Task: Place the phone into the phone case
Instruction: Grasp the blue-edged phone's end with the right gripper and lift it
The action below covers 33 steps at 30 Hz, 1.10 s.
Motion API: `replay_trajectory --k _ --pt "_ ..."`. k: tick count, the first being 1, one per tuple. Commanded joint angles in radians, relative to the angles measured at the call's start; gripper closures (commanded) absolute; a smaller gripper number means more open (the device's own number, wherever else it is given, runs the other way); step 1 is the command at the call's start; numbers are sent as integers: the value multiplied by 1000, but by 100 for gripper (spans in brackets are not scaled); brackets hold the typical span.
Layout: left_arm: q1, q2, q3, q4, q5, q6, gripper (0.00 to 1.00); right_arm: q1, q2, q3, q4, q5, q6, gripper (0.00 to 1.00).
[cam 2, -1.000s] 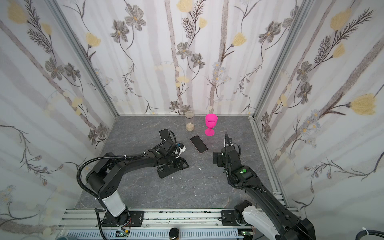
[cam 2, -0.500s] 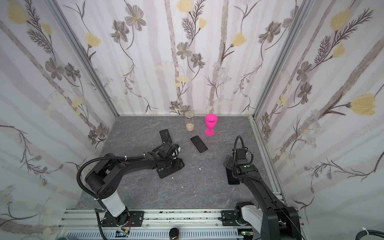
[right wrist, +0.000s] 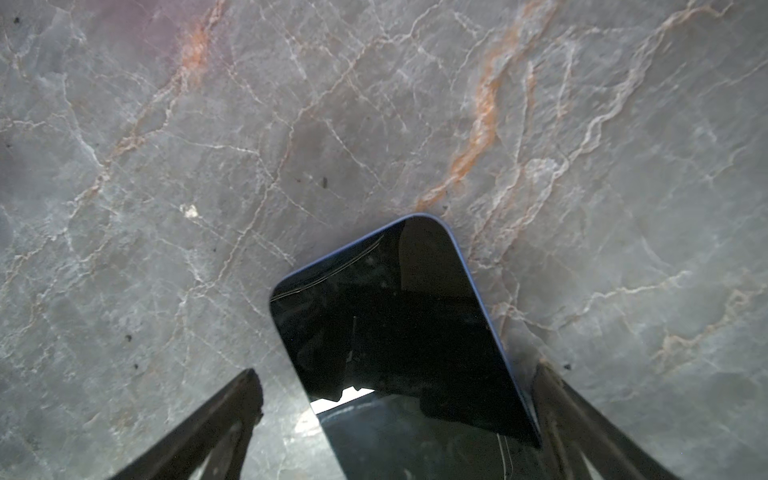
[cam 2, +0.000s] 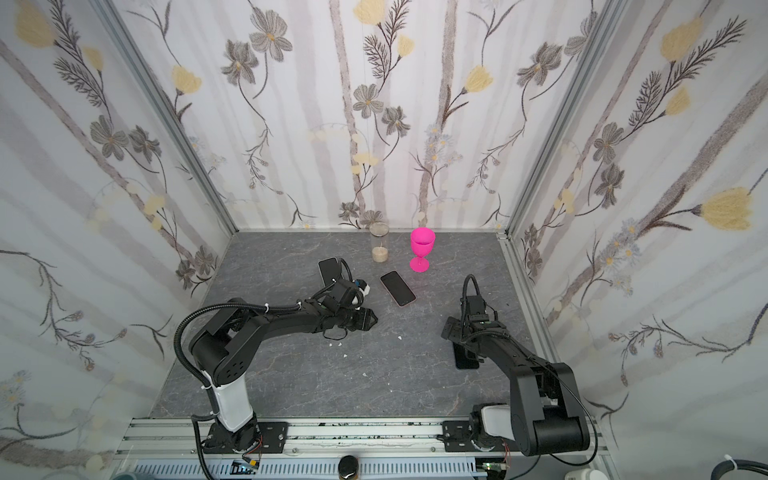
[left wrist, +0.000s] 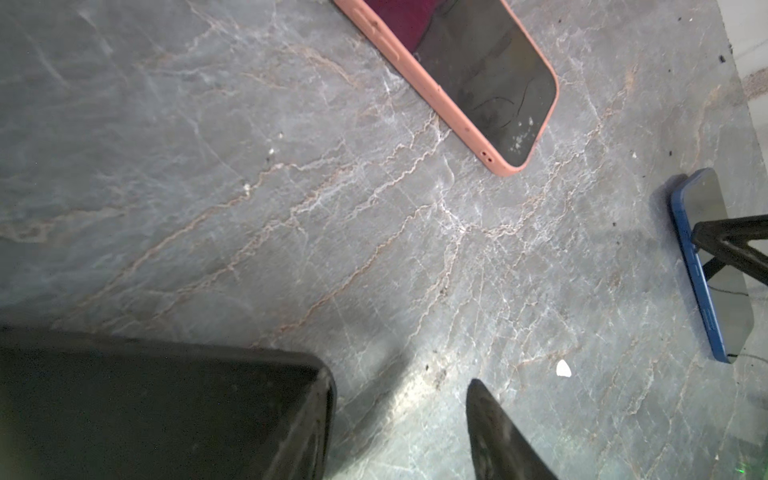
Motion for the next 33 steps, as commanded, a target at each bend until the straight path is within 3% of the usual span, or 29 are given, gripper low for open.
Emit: replay_trajectory --k 1,8,14,21,33 --pt "-10 20 5 -114 49 12 43 2 6 -6 9 -58 5 0" --pt "-9 -6 24 -179 -42 -33 44 15 33 -6 -12 -142 1 0" --pt "-10 -130 -82 -181 -115 -118 43 96 34 -2 -37 -149 23 0" --pt "-20 -188 -187 -88 -26 -225 43 187 37 -9 -31 -152 56 2" --pt "-85 -230 -195 -98 28 -325 43 253 -17 -28 -84 -166 103 0"
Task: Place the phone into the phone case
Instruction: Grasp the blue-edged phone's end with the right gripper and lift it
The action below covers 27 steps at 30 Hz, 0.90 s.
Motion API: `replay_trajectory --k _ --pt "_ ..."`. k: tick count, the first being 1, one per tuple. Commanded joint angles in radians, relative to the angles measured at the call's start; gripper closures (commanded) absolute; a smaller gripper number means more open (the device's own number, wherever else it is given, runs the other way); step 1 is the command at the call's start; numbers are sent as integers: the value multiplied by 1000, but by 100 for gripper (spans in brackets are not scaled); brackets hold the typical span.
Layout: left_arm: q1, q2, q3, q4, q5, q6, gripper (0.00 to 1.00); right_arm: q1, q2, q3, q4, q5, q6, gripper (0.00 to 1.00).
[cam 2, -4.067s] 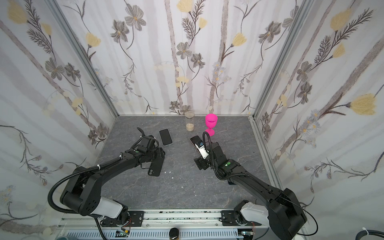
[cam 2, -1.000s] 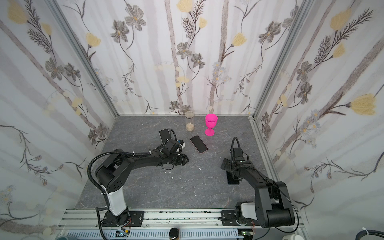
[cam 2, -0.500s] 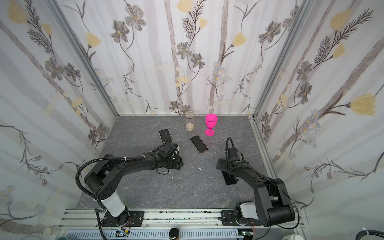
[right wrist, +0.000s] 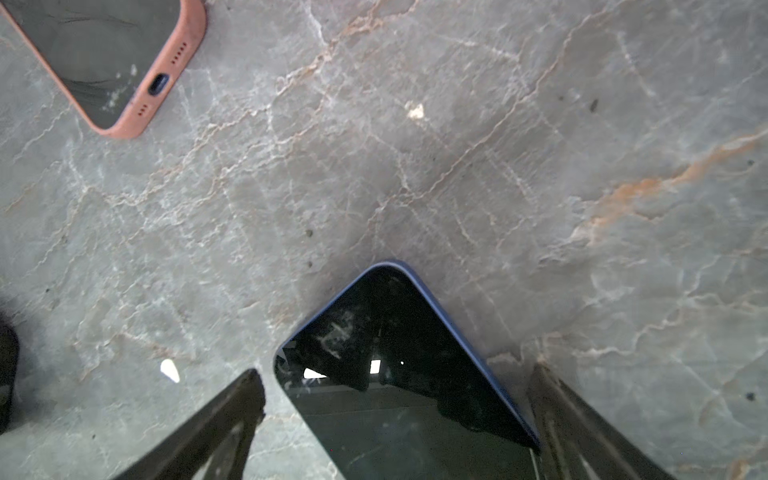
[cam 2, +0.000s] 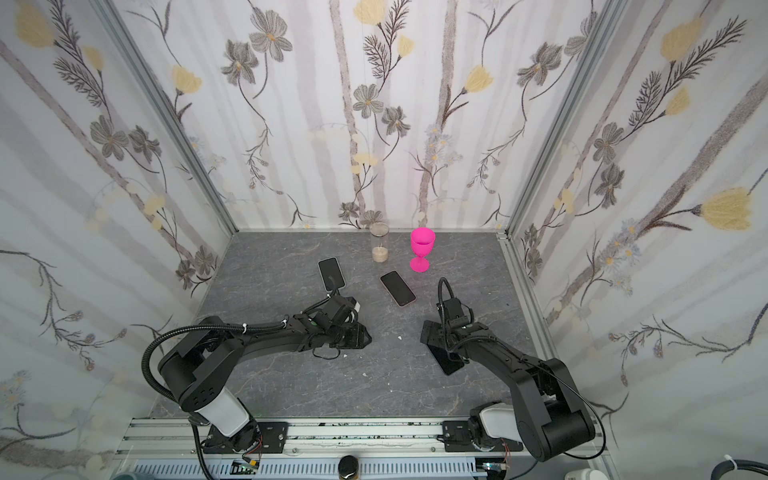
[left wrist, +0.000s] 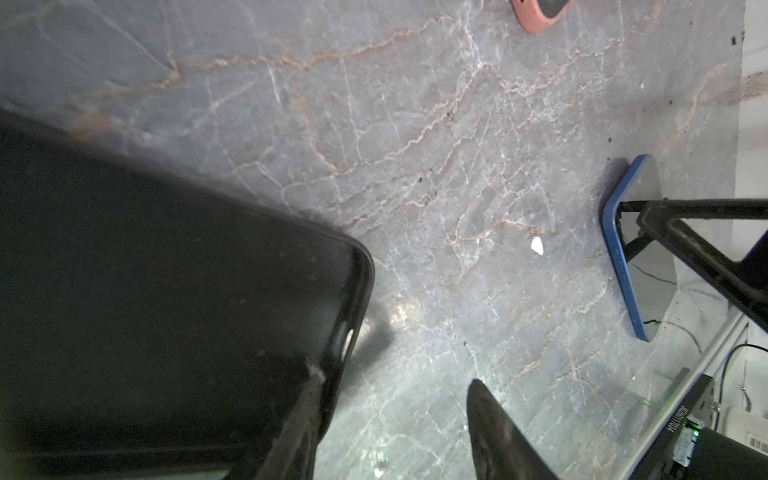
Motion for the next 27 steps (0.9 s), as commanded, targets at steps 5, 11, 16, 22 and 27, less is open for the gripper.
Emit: replay_trajectory --k 5,11,16,22,27 --pt "-3 -32 32 -38 -9 -29 43 44 -10 -33 -154 -94 69 0" --pt "-2 -66 95 -92 -9 -2 43 122 -20 -34 -207 -80 109 0" --pt "23 -128 146 -205 -105 89 42 182 -41 -41 -229 -71 146 1" --pt "91 -189 207 -302 -140 174 41 256 -42 -34 -267 -63 168 7" --pt "140 -218 250 -347 -139 231 41 318 -47 -40 -301 -48 191 14"
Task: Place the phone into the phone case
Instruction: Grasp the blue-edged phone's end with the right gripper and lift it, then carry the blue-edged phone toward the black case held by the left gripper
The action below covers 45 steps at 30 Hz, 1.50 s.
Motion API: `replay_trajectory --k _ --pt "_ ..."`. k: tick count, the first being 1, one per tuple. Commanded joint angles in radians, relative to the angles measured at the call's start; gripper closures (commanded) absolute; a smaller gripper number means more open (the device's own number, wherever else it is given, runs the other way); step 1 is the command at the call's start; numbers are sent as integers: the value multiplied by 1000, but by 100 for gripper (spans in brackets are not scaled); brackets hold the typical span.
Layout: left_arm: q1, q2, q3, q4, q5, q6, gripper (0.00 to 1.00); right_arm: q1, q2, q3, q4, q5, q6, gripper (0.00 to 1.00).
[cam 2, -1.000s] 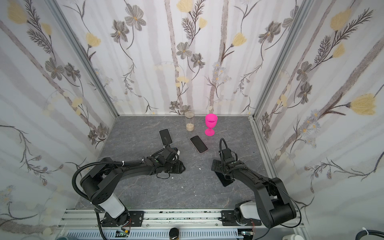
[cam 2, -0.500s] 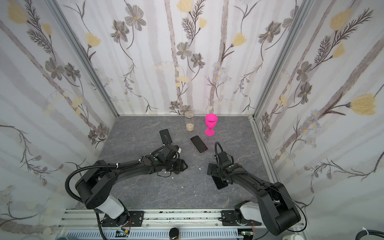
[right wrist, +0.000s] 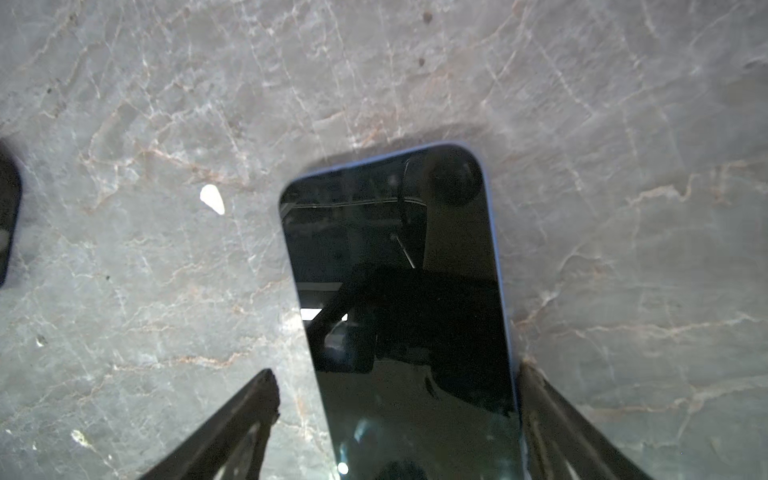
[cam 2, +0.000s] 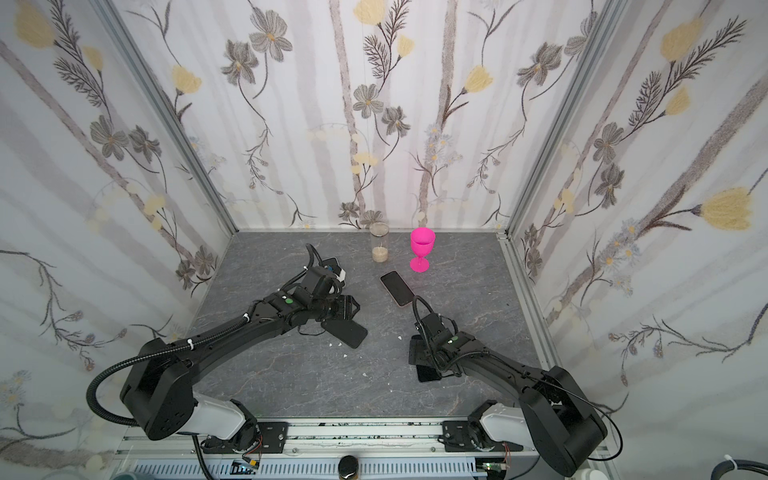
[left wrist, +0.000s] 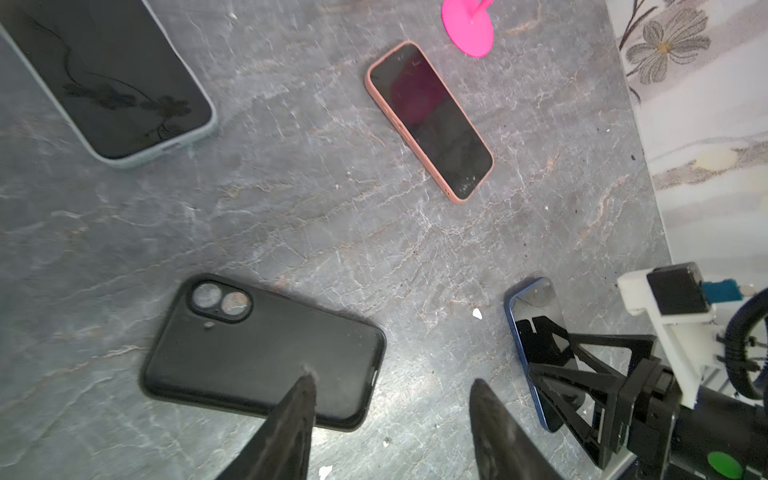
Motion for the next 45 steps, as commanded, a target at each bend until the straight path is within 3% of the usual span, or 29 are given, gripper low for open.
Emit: replay_trajectory --k 1,9,19,26,28,33,45 --pt "26 -18 31 -56 -20 74 41 41 9 -15 -165 -95 69 14" --pt "80 -24 12 -30 -31 114 41 108 90 23 -231 -10 84 16" --pt "123 -25 -41 30 -10 119 41 140 180 61 -237 26 80 29" --pt "132 -27 -47 44 -1 130 41 140 142 79 -203 39 26 38" --pt "132 -31 -53 56 15 134 41 142 115 75 -165 28 2 48" --pt "131 -32 -56 66 35 132 40 152 70 72 -107 43 -31 59" --pt "131 -47 -62 69 62 123 40 172 5 45 -58 157 -81 62"
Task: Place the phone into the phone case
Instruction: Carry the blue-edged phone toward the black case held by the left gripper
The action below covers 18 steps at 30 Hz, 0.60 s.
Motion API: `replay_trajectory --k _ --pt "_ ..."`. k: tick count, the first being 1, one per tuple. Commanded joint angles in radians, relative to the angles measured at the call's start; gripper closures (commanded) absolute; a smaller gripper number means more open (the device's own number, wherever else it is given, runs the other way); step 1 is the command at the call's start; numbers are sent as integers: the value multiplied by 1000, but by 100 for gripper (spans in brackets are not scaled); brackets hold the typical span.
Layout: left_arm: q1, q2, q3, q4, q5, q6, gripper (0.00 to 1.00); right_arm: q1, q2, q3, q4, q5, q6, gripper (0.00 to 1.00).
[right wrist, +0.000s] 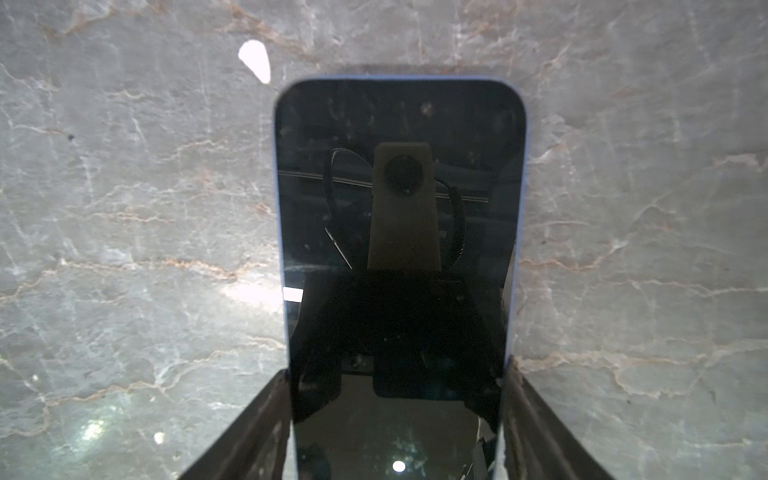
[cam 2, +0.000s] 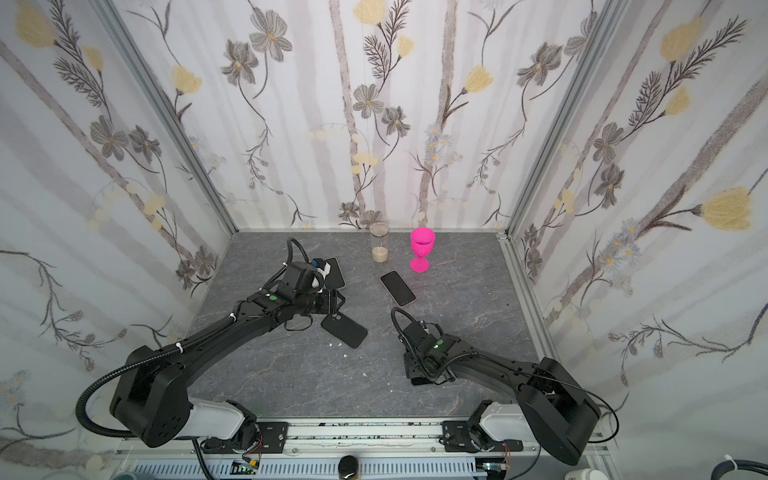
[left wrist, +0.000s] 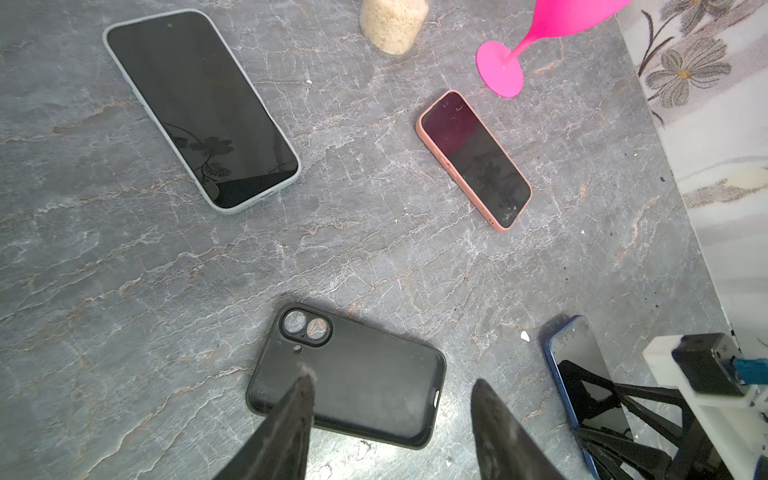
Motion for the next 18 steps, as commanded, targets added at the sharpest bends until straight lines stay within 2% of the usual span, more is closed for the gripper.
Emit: replay_trajectory --k 1,8,18 --pt "1 -5 1 22 29 -2 40 34 -28 -13 49 64 -16 63" --pt "-1 -4 11 34 115 -21 40 68 -63 -1 60 110 -19 63" --pt "-39 30 59 83 449 -78 39 117 -188 64 175 113 -110 64"
